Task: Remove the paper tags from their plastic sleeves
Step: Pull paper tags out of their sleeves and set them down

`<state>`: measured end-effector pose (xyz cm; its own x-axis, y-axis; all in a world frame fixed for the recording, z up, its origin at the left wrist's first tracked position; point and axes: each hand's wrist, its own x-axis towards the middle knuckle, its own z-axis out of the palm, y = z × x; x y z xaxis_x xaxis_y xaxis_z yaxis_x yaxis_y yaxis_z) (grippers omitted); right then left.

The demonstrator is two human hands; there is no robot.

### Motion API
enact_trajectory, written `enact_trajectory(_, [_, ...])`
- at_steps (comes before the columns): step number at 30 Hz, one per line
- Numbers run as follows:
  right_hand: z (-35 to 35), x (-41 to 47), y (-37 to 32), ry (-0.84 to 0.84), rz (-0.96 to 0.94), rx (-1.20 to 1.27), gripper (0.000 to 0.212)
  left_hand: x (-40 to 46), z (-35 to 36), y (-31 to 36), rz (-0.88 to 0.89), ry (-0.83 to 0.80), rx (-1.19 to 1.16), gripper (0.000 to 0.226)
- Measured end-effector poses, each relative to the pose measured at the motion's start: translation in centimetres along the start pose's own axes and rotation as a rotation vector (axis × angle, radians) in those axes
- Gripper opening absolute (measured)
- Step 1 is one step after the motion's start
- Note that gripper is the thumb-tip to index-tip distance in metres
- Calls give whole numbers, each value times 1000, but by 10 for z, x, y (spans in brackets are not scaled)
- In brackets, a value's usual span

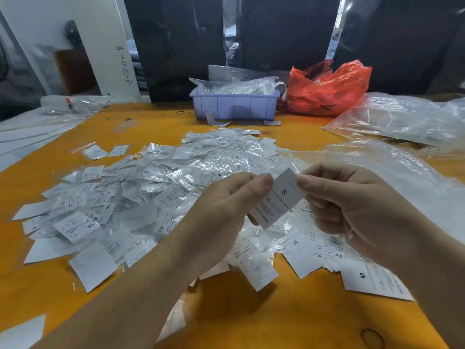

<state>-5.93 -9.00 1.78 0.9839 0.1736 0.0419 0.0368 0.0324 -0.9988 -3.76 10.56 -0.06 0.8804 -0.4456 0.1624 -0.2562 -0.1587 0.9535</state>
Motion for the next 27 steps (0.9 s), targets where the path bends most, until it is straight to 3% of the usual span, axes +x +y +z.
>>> enact_trajectory(3, [4, 1, 2, 4, 35, 32, 12, 0, 2, 2, 33, -18, -10, 11])
enact_trajectory(6, [3, 2, 5, -15, 115, 131, 30, 0, 1, 0, 26, 31, 5, 6])
enact_trajectory(9, [4, 3, 5, -11, 150, 328, 38, -3, 1, 1, 0, 152, 23, 19])
enact_trajectory(11, [5, 3, 7, 7, 152, 436, 42, -5, 4, 1, 68, 213, 163, 25])
enact_trajectory(17, [12, 2, 10, -29, 125, 622, 51, -14, 21, 10, 248, 78, 475, 2])
enact_trajectory(20, [16, 0, 11, 0, 117, 632, 57, -15, 23, 11, 278, 42, 612, 37])
enact_trajectory(22, [19, 0, 12, 2, 122, 621, 57, -15, 22, 11, 311, 30, 686, 45])
enact_trajectory(27, [24, 0, 14, -37, 126, 583, 53, -14, 24, 11, 362, 145, 739, 14])
